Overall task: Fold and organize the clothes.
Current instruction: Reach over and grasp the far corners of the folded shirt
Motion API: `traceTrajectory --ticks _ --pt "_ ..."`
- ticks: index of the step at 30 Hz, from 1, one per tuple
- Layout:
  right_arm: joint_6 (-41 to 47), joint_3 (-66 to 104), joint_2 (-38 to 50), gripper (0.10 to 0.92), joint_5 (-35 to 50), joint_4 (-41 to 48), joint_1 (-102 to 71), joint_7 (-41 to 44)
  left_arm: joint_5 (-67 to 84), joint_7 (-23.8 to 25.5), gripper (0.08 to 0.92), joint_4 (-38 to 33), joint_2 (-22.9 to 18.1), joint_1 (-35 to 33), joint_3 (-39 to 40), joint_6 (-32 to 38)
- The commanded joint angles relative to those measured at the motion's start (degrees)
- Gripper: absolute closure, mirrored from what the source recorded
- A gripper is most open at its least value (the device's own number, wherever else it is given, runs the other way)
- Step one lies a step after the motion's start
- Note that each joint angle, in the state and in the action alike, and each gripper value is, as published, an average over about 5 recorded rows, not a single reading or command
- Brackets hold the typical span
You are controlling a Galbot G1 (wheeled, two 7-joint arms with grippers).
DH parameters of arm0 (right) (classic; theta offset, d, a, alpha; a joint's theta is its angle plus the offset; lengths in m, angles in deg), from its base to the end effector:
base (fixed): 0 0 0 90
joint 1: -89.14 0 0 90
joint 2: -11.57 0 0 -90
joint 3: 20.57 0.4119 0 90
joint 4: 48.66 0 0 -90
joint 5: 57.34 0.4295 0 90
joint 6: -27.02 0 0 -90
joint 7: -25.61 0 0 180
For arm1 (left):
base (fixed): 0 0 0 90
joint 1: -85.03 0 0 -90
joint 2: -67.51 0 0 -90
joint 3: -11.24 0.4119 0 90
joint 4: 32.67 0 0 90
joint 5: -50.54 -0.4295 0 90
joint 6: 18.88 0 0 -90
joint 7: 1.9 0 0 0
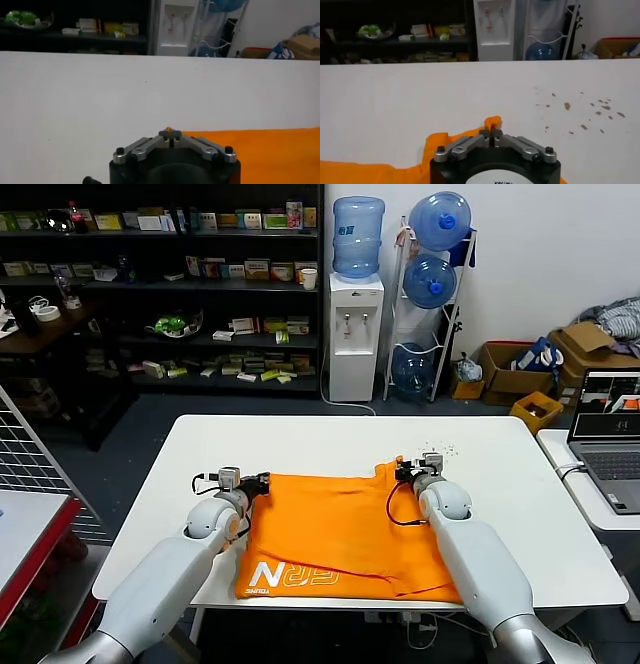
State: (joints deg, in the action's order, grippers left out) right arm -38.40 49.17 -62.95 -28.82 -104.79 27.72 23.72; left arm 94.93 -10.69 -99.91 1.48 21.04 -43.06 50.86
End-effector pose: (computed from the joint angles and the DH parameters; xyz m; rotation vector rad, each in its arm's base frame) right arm 0.6098 -0.0548 -0.4201 0.1404 -2.5354 -0.0625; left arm 0.5619 0.0237 -0.4180 -0.2690 -2.5604 0.0531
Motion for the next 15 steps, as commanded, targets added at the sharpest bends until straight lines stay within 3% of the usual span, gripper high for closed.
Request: traceTrajectory --ticks 1,8,15 --pt "-1.06 0.07 -0.15 0.901 0.37 -0.70 0.02 -0.21 0.10 0.13 0.901 0.16 -0.20 0.18 0.08 -0.07" --pt "-3.24 0.89 1.39 0.901 2.76 -7.50 -2.50 -0.98 0.43 -0.23 0.910 -2.30 -0.28 -0.80 -1.77 0.63" --pt "-0.87 1.88 6.60 0.901 7.49 -20.62 -10.03 -3.72 0.25 -2.51 0.910 -13.23 3.05 -6.58 -3.73 -0.10"
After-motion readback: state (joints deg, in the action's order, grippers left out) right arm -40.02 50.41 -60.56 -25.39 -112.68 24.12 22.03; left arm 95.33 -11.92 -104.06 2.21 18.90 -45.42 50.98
